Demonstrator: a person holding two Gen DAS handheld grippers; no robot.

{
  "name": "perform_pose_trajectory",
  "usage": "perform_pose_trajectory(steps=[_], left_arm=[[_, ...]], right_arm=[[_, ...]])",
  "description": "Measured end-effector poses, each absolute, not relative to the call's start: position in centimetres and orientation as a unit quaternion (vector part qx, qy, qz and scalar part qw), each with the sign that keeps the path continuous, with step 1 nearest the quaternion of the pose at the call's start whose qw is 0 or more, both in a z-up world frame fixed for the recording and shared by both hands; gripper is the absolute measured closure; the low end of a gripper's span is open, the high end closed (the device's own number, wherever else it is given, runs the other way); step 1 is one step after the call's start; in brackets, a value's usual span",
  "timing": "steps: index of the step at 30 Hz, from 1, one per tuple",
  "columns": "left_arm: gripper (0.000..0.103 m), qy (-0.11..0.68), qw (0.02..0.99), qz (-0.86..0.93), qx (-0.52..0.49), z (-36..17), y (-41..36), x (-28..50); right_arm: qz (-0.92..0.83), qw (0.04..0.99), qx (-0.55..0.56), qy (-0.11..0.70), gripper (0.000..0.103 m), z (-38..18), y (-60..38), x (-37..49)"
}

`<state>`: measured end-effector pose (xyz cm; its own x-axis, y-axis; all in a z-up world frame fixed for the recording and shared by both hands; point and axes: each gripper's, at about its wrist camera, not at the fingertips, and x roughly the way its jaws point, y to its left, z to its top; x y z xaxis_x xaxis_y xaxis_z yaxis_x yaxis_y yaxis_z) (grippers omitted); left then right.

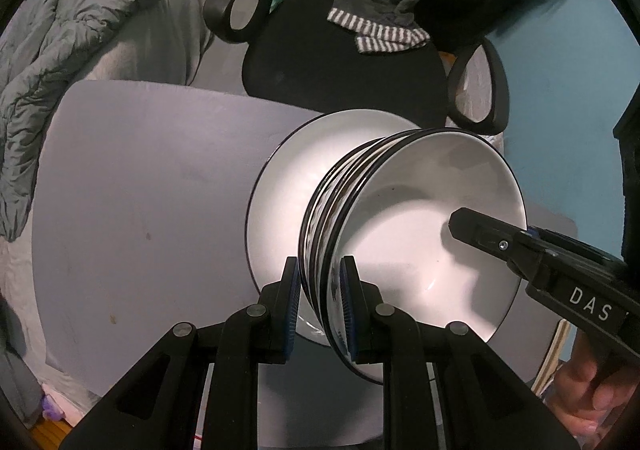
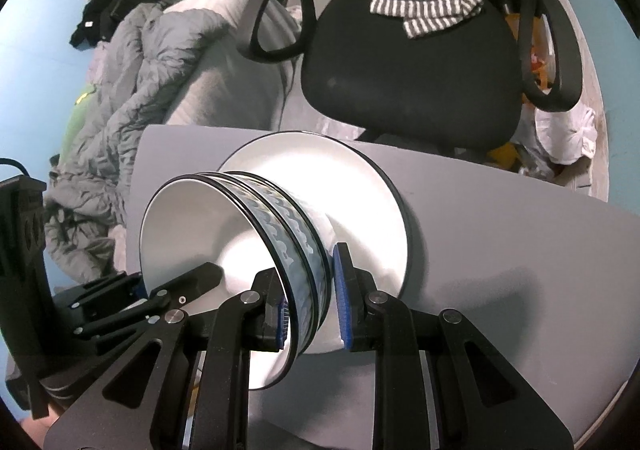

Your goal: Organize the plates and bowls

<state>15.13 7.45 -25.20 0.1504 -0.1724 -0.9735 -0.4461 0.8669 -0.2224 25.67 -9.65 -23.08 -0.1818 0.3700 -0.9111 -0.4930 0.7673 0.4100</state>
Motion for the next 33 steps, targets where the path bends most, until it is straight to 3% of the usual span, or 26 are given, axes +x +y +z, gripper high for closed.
perform_pose_trajectory(steps=[11,15,18,21,28,33], left_arm=[[0.084,0.65,0.718,0.089,-0.231,-26.1,7.8,15.3],[0.082,0.647,0.725,0.079,-0.223,-25.9,7.8,15.2],[0.075,0.632,0.741,0.101,-0.203,-24.9,7.9,15.0],[0.06,0.61,0.759,0.122,-0.192,-23.3,8.3,14.6],[0.038,0.546,0.804,0.157,-0.176,-17.7,8.8,13.3],[0.03,0.511,0.824,0.166,-0.18,-13.9,8.2,12.1]], right_arm=[[0.32,0.634,-0.062,0.701,0.084,-23.7,-8.5,25.7],[0.318,0.63,-0.071,0.705,0.078,-23.7,-8.1,25.7],[0.311,0.644,-0.081,0.695,0.065,-23.2,-8.1,25.8],[0.305,0.664,-0.092,0.676,0.046,-21.9,-8.4,25.9],[0.309,0.706,-0.114,0.627,0.039,-17.0,-8.9,25.8],[0.313,0.736,-0.112,0.59,0.038,-12.8,-9.8,25.6]])
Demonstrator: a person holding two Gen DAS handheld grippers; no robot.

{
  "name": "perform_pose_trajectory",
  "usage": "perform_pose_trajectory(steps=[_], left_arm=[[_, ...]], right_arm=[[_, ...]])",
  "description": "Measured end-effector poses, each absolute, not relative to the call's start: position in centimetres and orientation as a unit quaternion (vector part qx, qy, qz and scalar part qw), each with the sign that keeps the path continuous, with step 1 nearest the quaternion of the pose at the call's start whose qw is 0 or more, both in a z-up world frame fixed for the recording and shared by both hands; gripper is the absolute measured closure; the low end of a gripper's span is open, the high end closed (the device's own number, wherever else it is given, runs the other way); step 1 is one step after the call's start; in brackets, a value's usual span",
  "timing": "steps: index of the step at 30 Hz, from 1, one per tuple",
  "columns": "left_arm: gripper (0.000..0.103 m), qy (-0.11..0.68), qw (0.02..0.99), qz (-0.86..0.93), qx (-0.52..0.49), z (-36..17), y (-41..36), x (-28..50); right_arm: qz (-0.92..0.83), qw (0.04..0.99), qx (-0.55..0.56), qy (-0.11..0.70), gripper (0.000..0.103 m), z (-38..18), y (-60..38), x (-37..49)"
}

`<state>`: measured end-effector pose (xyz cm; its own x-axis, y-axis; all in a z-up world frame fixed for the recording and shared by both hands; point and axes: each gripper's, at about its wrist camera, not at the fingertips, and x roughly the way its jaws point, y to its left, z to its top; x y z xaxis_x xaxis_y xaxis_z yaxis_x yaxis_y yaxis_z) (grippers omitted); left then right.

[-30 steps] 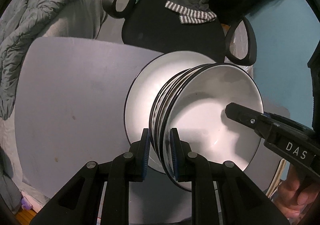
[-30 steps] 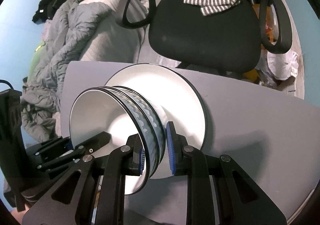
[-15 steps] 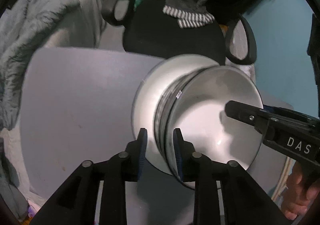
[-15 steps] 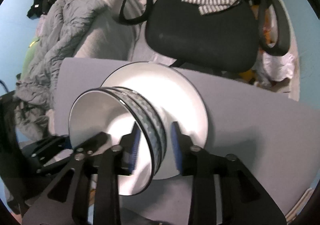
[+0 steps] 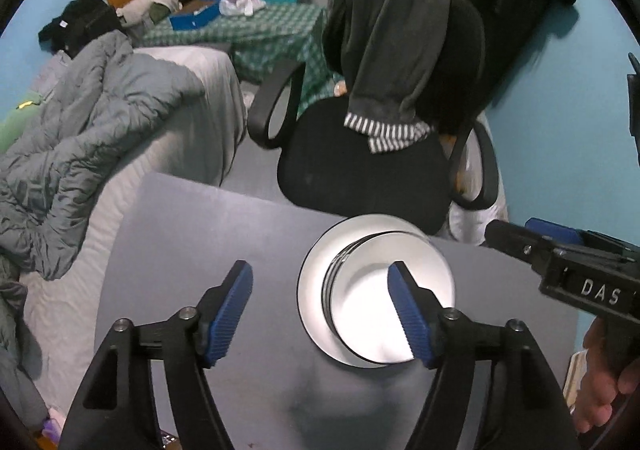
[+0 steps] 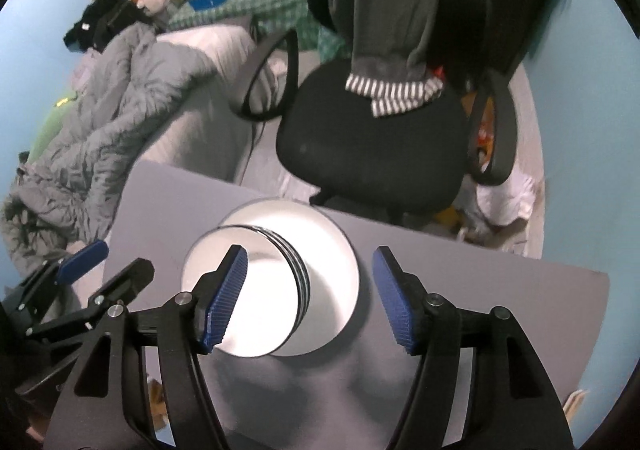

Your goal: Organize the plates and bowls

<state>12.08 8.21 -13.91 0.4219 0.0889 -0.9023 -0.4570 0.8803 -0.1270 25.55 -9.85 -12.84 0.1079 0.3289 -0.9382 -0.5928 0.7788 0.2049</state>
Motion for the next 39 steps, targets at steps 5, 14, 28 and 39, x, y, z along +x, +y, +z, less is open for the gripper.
perform_pose_trajectory(steps=[5,14,28,39], left_arm=[[0.026,0.489,0.836,0.165,-0.185,-10.7,7.2,11.2],[0.024,0.449,0.855,0.171,-0.192,-5.5,4.9,9.7],[0.017,0.419,0.887,0.148,-0.123,-0.7,0.0,7.4],[0.017,0.421,0.882,0.141,-0.158,0.1,-1.6,6.6]], right_arm=[[0.322,0.761,-0.102,0.554,0.038,-8.8,-11.4,25.4],[0.332,0.781,-0.066,0.524,0.038,-4.6,-14.8,24.7],[0.326,0.797,-0.048,0.505,0.038,-0.8,-19.6,23.2],[0.312,0.812,-0.055,0.491,0.038,1.1,-21.4,21.8]])
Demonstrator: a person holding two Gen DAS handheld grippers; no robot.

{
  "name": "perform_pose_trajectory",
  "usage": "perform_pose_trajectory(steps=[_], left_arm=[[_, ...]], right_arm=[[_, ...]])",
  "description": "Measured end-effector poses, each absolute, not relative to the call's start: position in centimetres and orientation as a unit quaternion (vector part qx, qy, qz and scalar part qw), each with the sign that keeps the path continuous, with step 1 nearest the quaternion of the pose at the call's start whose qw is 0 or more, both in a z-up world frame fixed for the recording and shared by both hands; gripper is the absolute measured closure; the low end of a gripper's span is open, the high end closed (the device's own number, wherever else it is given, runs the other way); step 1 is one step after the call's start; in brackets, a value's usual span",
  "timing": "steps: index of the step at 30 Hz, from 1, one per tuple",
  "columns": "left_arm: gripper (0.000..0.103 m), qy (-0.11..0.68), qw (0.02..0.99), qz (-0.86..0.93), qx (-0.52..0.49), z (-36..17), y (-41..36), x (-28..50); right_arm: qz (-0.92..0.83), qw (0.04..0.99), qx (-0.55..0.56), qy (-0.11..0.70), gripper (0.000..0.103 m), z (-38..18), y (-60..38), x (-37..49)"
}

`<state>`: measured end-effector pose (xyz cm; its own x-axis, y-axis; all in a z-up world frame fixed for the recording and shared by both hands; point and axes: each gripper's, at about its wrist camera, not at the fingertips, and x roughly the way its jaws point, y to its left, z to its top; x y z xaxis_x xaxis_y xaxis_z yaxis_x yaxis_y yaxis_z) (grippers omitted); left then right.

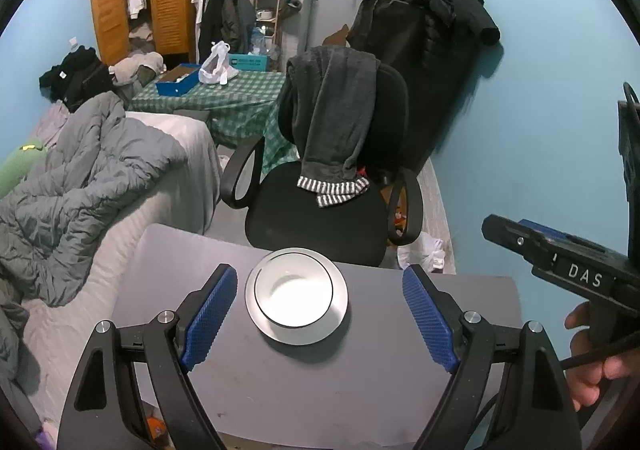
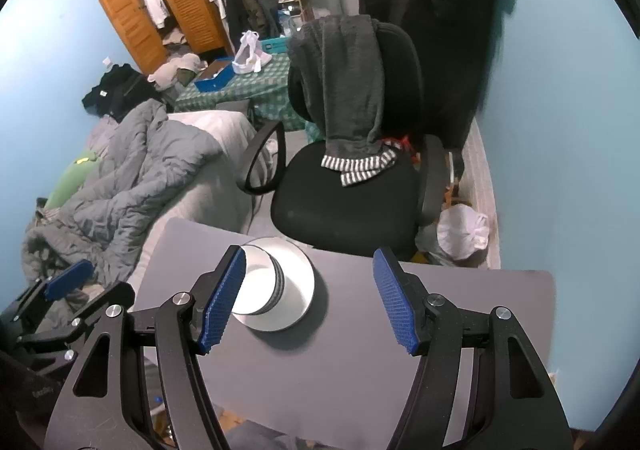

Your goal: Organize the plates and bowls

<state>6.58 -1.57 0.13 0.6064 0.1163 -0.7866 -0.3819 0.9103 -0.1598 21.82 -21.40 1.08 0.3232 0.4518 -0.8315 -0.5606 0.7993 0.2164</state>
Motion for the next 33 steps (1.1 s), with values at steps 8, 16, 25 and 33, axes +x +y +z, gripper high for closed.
perform_pose_trajectory(steps=[8,16,25,33], left_arm=[[0.017,0.423,0.88,0.148,-0.159,0.2,-2.0,6.6],[0.017,0.42,0.877,0.159,-0.169,0.4,-2.1,6.8],[0.017,0.428,0.872,0.163,-0.171,0.2,-2.4,7.0],[0.017,0.437,0.868,0.167,-0.168,-0.2,-2.3,6.9]], right_arm=[[0.315,0.811,-0.052,0.491,0.038,1.3,-22.1,21.3],[0.321,0.807,-0.057,0.491,0.038,1.7,-22.5,20.4],[0.325,0.802,-0.065,0.498,0.038,1.3,-21.8,20.4],[0.326,0.799,-0.063,0.502,0.038,1.0,-21.9,20.5]])
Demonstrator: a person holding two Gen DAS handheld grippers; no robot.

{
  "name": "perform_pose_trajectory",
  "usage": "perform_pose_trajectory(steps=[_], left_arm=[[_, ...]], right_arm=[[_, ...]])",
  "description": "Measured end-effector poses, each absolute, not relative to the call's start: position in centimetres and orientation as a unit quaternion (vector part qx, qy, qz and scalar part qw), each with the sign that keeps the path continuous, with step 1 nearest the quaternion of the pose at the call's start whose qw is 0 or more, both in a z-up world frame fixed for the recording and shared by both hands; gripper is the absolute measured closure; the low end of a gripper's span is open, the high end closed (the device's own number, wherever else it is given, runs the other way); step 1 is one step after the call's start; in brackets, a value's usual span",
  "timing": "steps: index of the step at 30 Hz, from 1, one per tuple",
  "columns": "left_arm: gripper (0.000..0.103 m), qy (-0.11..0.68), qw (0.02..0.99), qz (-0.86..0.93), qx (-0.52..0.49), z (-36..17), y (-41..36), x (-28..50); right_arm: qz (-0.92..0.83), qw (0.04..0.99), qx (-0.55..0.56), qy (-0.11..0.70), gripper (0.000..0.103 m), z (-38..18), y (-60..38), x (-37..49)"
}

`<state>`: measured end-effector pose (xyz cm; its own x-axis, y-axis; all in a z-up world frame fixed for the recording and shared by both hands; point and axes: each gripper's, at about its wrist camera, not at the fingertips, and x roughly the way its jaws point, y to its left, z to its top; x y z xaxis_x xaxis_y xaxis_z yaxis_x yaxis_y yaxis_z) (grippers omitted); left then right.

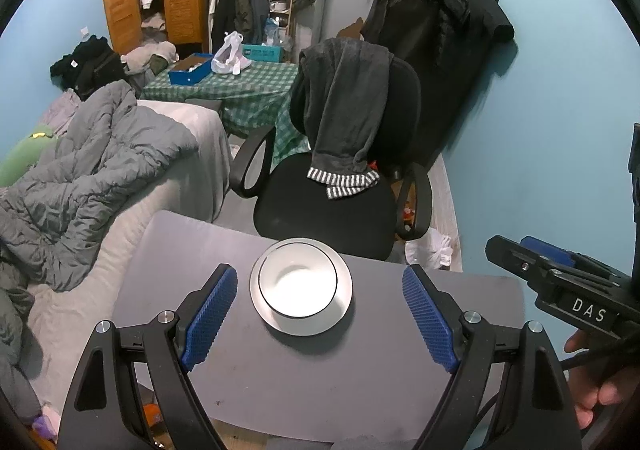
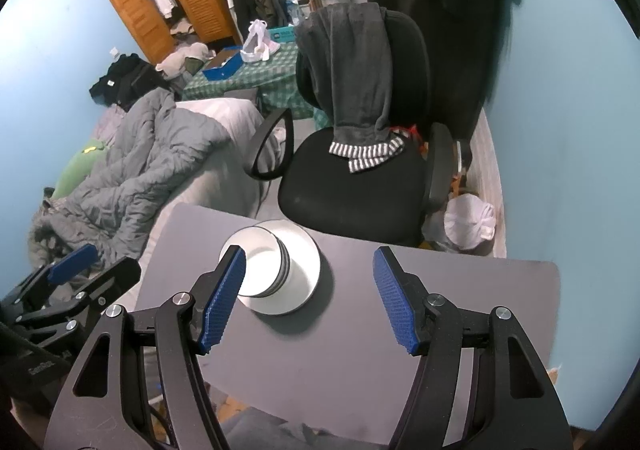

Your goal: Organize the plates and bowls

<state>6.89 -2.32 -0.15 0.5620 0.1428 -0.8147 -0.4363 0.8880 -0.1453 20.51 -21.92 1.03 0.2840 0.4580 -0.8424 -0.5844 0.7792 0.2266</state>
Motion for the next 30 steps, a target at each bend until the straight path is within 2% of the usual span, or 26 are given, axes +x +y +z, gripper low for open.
perform_pose_trajectory(steps=[30], left_arm=[[0.017,0.444,0.855,0.171,-0.206,-0.7,-0.4,6.0]], right_arm=[[0.329,0.795,-0.049,0.508,0.038,0.8,-20.6,18.8]])
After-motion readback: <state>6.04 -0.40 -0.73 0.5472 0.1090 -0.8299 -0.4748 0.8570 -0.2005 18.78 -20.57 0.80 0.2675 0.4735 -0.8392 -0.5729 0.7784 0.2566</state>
